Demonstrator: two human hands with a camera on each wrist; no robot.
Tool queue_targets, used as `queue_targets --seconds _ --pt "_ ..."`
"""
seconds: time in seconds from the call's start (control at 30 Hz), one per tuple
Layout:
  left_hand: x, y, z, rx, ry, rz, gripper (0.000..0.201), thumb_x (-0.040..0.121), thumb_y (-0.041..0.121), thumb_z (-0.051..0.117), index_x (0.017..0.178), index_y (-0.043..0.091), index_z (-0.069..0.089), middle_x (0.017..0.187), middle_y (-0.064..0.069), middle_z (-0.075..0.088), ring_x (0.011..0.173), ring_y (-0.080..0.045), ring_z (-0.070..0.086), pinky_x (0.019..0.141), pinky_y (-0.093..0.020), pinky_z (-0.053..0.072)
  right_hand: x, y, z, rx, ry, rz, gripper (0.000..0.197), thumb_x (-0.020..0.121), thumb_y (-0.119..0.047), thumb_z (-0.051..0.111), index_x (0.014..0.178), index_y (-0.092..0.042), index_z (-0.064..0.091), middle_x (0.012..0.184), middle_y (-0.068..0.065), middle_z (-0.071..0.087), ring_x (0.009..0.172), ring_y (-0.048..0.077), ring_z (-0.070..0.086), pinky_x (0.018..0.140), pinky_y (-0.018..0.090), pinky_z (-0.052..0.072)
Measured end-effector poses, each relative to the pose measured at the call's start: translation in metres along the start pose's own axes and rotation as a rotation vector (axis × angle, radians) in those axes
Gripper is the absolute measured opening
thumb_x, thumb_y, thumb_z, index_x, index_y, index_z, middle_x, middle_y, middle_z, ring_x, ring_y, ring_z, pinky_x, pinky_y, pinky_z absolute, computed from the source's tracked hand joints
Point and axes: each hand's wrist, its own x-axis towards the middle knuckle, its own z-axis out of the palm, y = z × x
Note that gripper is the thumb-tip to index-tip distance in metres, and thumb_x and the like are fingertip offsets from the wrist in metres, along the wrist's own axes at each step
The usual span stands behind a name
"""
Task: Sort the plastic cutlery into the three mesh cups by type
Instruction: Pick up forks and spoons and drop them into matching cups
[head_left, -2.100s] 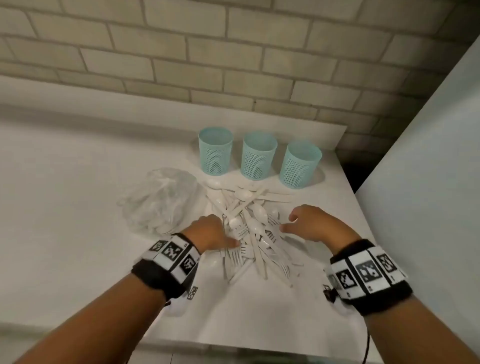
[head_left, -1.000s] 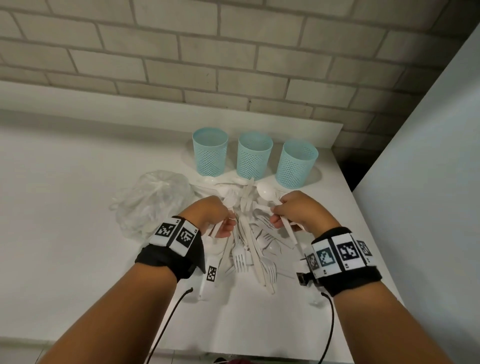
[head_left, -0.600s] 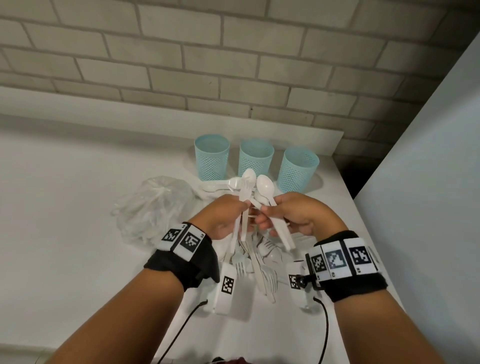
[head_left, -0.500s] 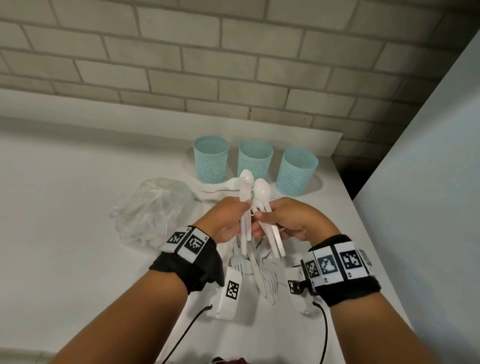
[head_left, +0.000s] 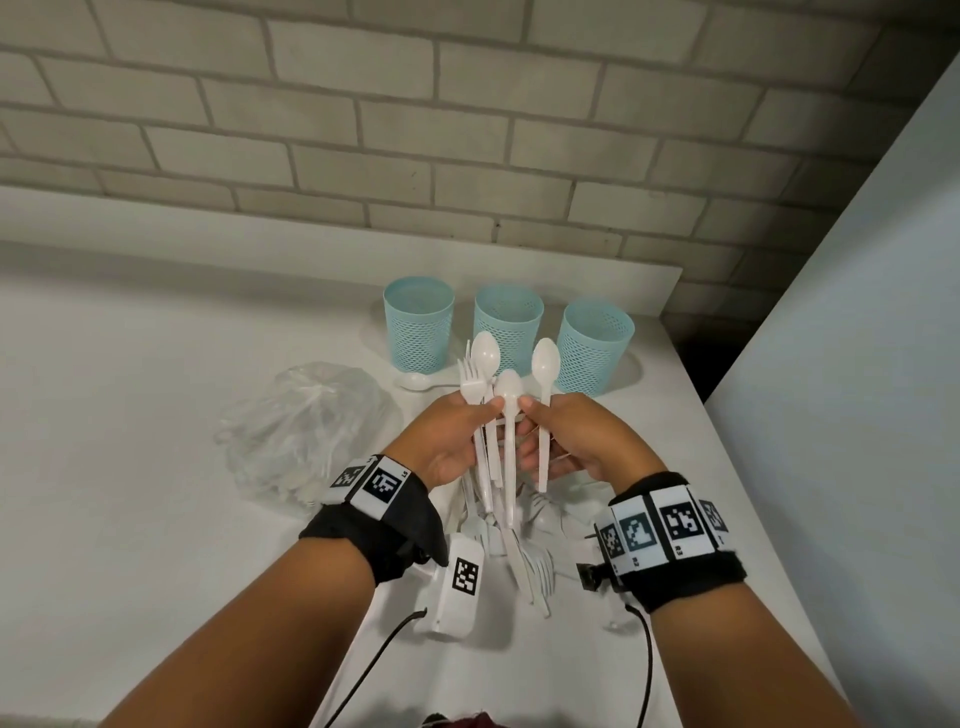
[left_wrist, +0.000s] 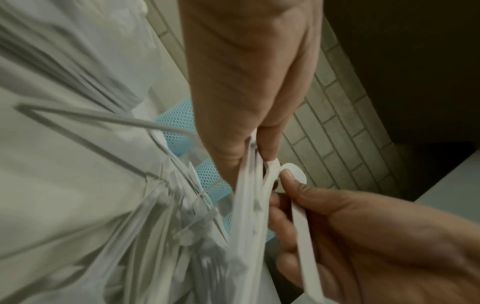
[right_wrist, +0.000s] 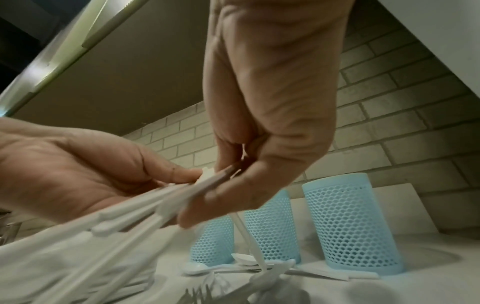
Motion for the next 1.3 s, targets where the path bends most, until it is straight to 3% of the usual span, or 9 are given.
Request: queue_targets --seconds 0.2,0.4,0.57,0.73,0.87,1.0,1.1,1.2,1.3 --pt "0.005 0.001 -0.002 -0.027 0.017 -0.013 0.015 0.099 0.013 0.044 0.102 0.014 0.059 0.086 -0.011 0.066 0.064 -0.017 0.070 0.061 -0.030 0.058 0.005 0.004 0.006 0.006 0.101 -0.056 0.026 0.099 -0.031 0.043 0.082 -0.016 0.055 0.064 0.001 0.043 0.049 0.011 0.034 0.045 0.022 0.031" --pt "0.008 -0.001 -0.001 0.001 0.043 -0.054 0.019 0.100 0.019 0.043 0.116 0.016 0.051 0.074 -0.005 0.060 0.058 -0.012 0.062 0.056 -0.025 0.051 0.012 0.000 0.010 0.062 0.152 -0.056 0.011 0.097 -0.018 0.048 0.102 -0.011 0.055 0.071 0.002 0.050 0.055 0.011 0.040 0.048 0.021 0.033" --pt "0.011 0.001 0.001 0.054 0.068 -0.009 0.033 0.101 0.014 0.039 0.133 0.010 0.045 0.076 -0.003 0.058 0.064 -0.011 0.057 0.054 -0.024 0.046 0.018 -0.005 0.015 0.099 0.190 -0.066 0.023 0.097 -0.009 0.041 0.079 -0.015 0.055 0.071 0.002 0.055 0.061 0.011 0.047 0.054 0.024 0.038" --pt "0.011 0.002 -0.003 0.025 0.064 0.020 0.034 0.097 0.000 0.040 0.129 0.011 0.047 0.088 -0.006 0.060 0.075 -0.014 0.058 0.062 -0.027 0.045 0.023 -0.003 0.017 0.171 0.247 -0.077 0.016 0.095 -0.009 0.047 0.088 -0.011 0.061 0.076 0.005 0.056 0.067 0.015 0.051 0.057 0.026 0.043" --pt "0.014 0.001 -0.008 -0.026 0.072 0.039 0.032 0.097 -0.001 0.042 0.127 0.006 0.050 0.090 -0.003 0.062 0.078 -0.013 0.061 0.057 -0.023 0.045 0.025 -0.002 0.016 0.308 0.279 -0.111 0.012 0.097 -0.014 0.047 0.102 -0.015 0.058 0.068 0.001 0.047 0.054 0.010 0.041 0.043 0.018 0.034" --pt "0.015 -0.001 -0.010 -0.054 0.083 0.053 0.021 0.096 0.004 0.047 0.115 0.008 0.056 0.090 -0.003 0.065 0.078 -0.011 0.064 0.060 -0.021 0.047 0.028 -0.005 0.014 0.334 0.312 -0.114 0.012 0.097 -0.024 0.049 0.090 -0.016 0.055 0.063 -0.002 0.041 0.050 0.009 0.033 0.043 0.020 0.029" --pt "0.016 0.000 -0.010 -0.083 0.094 0.054 0.015 0.097 0.010 0.047 0.105 0.011 0.060 0.083 -0.002 0.066 0.065 -0.007 0.063 0.059 -0.019 0.047 0.029 -0.006 0.014 0.406 0.252 -0.138 0.012 0.093 -0.027 0.057 0.084 -0.018 0.057 0.060 -0.005 0.042 0.049 0.007 0.033 0.041 0.017 0.029" --pt "0.017 0.000 -0.010 -0.070 0.120 0.065 0.015 0.097 0.013 0.047 0.103 0.011 0.061 0.077 -0.001 0.064 0.059 -0.008 0.057 0.056 -0.021 0.044 0.028 -0.005 0.014 0.469 0.114 -0.215 0.021 0.090 -0.021 0.062 0.110 -0.014 0.062 0.062 -0.007 0.047 0.048 0.003 0.034 0.040 0.014 0.029" --pt "0.018 0.001 -0.009 -0.092 0.150 0.065 0.015 0.097 0.013 0.049 0.100 0.009 0.062 0.071 0.000 0.060 0.050 -0.006 0.051 0.045 -0.017 0.041 0.029 -0.003 0.015 0.380 0.013 -0.289 0.029 0.087 -0.014 0.064 0.112 -0.029 0.059 0.077 -0.001 0.058 0.050 0.000 0.043 0.042 0.014 0.033"
